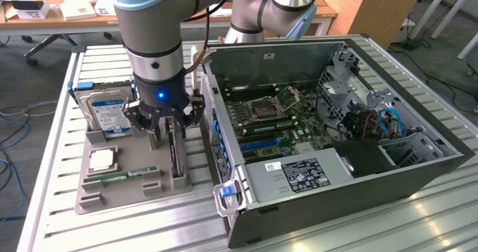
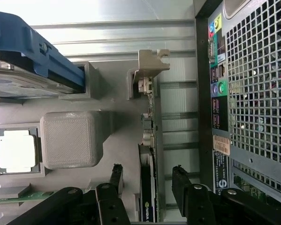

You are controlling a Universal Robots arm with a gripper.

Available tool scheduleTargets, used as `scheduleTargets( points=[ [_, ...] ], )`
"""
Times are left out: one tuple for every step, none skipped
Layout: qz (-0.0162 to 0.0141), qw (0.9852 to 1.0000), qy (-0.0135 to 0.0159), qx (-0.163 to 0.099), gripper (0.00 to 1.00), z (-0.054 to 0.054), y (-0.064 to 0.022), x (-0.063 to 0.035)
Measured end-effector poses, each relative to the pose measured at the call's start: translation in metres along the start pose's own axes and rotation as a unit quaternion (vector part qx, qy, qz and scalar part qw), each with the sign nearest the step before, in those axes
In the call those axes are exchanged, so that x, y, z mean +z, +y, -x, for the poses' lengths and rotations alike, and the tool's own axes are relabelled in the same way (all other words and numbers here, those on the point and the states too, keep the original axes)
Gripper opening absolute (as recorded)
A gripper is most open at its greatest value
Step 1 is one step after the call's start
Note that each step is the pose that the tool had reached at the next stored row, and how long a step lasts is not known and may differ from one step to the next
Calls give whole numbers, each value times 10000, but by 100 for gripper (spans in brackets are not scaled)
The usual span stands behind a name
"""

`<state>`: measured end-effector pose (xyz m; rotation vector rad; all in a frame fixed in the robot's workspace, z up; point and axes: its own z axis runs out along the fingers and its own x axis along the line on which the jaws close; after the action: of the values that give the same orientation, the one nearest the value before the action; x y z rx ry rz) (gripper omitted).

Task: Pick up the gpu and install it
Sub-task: 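Pick up the gpu and move the gpu toward the slot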

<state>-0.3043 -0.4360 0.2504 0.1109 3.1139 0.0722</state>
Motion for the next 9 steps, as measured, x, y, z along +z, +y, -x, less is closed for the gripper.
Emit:
scheduleTargets(
  points=[
    [0,10000,1,-17,55,1,-5,0],
    [1,10000,2,-33,55,1,-9,0],
    [1,10000,3,-48,55,1,-14,-1],
    [1,10000,4,-63,55,2,-20,-1],
    [1,10000,5,-80,55,2,-26,-1],
    [3,9999,5,-101,55,2,-31,0],
    [4,9999,6,-126,55,2,-32,3],
    [4,9999,8,-159,55,2,-34,7],
    [5,9998,9,-188,55,2,-35,13]
  ],
)
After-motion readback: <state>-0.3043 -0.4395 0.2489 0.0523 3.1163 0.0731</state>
